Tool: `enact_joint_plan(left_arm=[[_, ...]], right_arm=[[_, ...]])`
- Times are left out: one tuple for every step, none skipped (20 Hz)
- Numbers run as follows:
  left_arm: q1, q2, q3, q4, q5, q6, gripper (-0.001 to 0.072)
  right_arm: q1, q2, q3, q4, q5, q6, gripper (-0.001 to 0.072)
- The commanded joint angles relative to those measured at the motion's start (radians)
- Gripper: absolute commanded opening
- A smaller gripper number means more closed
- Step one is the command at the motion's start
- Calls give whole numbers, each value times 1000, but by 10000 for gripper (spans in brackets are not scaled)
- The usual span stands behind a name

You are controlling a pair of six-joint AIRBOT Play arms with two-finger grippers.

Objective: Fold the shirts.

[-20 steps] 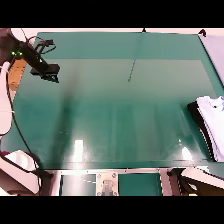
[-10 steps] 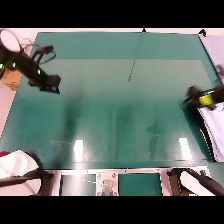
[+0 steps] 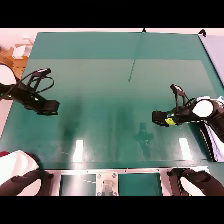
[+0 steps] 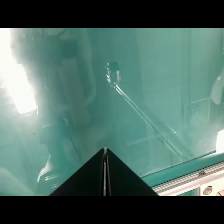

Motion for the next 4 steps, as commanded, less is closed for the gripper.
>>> enact_joint_plan(left_arm=[[0, 16, -20, 0, 9, 0, 22], [0, 16, -20, 0, 10, 0, 22], [0, 16, -20, 0, 10, 0, 23], [0, 16, -20, 0, 10, 0, 22]], right_arm=[[29, 6, -14, 2, -12, 6, 18], [29, 6, -14, 2, -12, 6, 18], [29, 6, -14, 2, -13, 6, 18], [29, 6, -14, 2, -12, 6, 18]])
